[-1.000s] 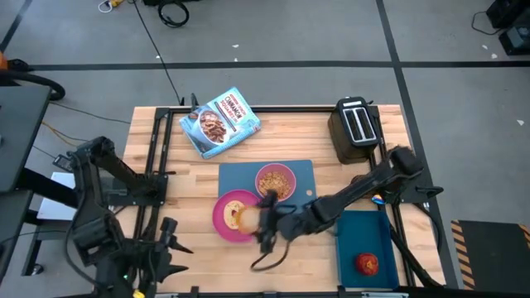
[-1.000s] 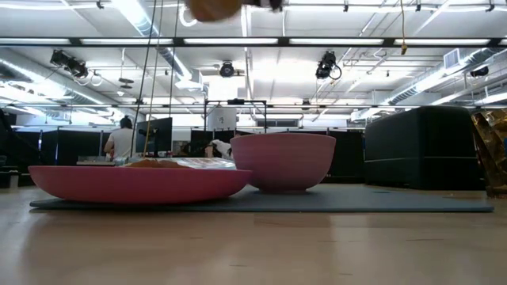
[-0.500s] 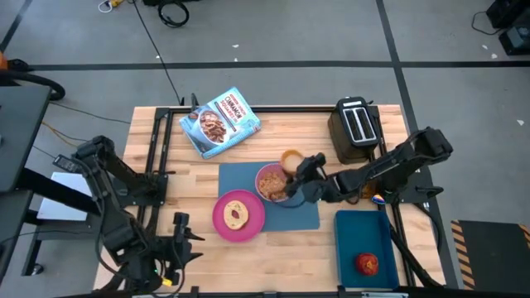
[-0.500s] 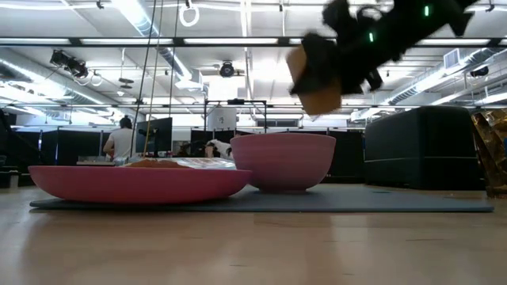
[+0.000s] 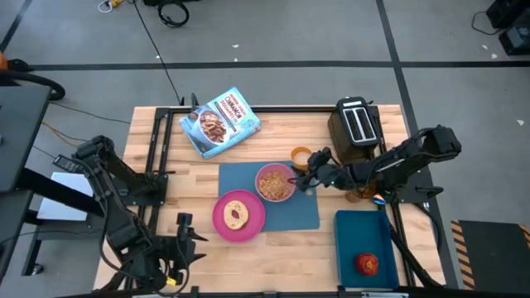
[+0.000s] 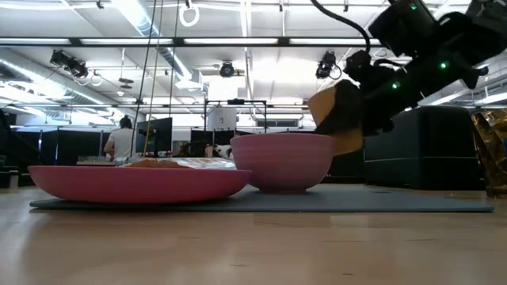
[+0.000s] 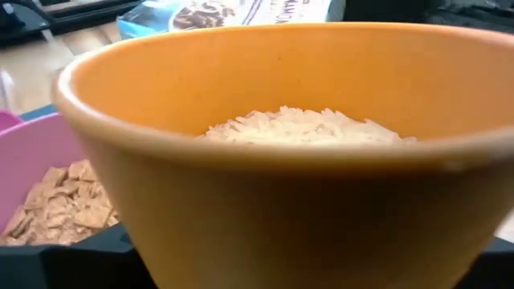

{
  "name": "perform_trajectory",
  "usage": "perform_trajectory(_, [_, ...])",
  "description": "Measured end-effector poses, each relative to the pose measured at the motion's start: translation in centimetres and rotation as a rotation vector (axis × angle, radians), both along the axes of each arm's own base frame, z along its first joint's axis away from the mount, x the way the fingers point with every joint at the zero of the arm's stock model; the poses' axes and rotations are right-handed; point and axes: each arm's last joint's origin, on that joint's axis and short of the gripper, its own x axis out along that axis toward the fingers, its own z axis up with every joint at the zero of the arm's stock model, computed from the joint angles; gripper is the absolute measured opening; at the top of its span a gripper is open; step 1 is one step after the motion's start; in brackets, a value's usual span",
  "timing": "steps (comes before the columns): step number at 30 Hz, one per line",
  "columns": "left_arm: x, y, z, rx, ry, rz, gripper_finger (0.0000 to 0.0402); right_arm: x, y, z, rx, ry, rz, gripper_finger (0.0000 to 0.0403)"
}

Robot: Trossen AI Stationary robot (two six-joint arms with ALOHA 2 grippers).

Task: Arrange a breakfast setting
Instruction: Put the orange cup on the top right of the blue placemat

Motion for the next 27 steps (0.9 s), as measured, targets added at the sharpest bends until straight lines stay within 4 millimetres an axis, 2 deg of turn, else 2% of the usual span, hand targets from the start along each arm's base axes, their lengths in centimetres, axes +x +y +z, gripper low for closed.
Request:
perform_trajectory(6, [0.3, 0.0, 0.2, 0.026, -0.042, 0.004, 0.0192, -0.4, 0.0, -1.4, -0.015, 0.034, 0.033, 0.0316])
perform_trajectory(14, [0.6, 0.1, 0.3, 0.030, -0.071, 0.023, 0.0192, 0.0, 0.1, -3.0, -0.006, 0.080, 0.071, 0.0316])
perform_trajectory(23, [0.6, 0.1, 0.3, 0.031, -0.076, 0.031, 0.0192, 0.6, 0.4, -2.5, 0.009, 0.006, 0.138, 0.0316])
perform_trajectory(27, [0.6, 0.1, 0.3, 0.025, -0.089, 0.050, 0.0192, 0.5, -0.3, -2.5, -0.005, -0.001, 0.066, 0.0316])
